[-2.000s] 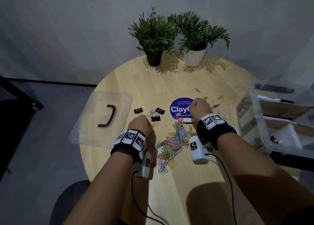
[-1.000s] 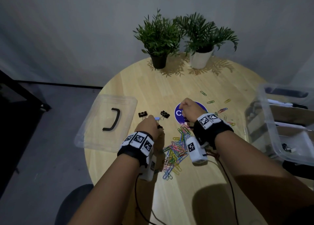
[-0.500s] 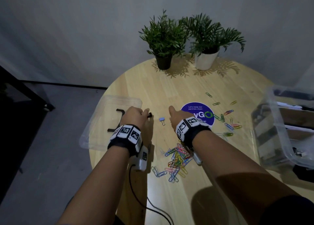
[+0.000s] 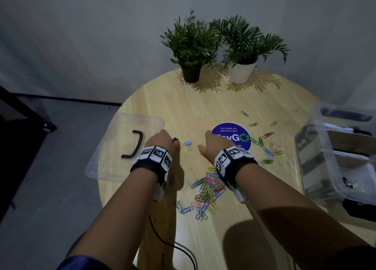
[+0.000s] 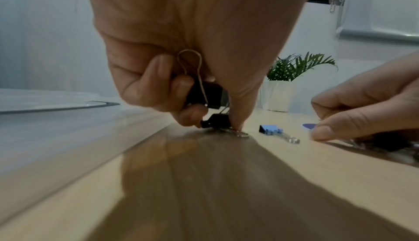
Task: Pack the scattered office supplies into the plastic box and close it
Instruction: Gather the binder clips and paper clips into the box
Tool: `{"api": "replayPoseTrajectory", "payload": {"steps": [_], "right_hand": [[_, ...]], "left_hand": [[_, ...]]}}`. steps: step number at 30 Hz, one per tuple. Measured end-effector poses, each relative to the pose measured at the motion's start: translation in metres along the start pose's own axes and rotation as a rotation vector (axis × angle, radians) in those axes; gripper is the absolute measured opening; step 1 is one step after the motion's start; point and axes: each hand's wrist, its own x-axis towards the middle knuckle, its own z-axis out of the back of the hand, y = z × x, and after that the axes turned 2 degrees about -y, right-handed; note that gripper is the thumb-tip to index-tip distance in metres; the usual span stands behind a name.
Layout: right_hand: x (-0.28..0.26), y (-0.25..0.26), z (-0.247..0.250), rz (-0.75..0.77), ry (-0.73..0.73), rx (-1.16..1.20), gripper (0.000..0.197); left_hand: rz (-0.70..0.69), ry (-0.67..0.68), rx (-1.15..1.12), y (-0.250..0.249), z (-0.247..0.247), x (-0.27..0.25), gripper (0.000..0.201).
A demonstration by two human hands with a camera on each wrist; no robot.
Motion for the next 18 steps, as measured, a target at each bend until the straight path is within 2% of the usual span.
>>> {"api": "replayPoseTrajectory", "payload": {"steps": [5,9,13,15,18], "right_hand": [[-0.001,0.0,0.004,0.025,-0.038,0.114,0.03],[0.002,0.006,0.008,-0.004,0.002,0.164,0.035],[0.005,0.027,0.01,0.104,0.007,0.342,0.03],[0.007,0.04,0.006,0.111,0.045,0.309,0.04],[0.005,0.05,-0.002,0.078,0.087,0.138,0.059]], "left_hand": [[0.004,0.032,-0.134,0.007,-0.001,-0.018,0.04],[-0.003,-0.037,-0.343,0.021,0.003,-0.04,0.034],[-0.001,-0.07,-0.497,0.033,0.011,-0.057,0.033],[0.001,-0.071,-0.542,0.037,0.012,-0.062,0.032],[-0.012,-0.079,-0.569,0.041,0.012,-0.066,0.033]]}}
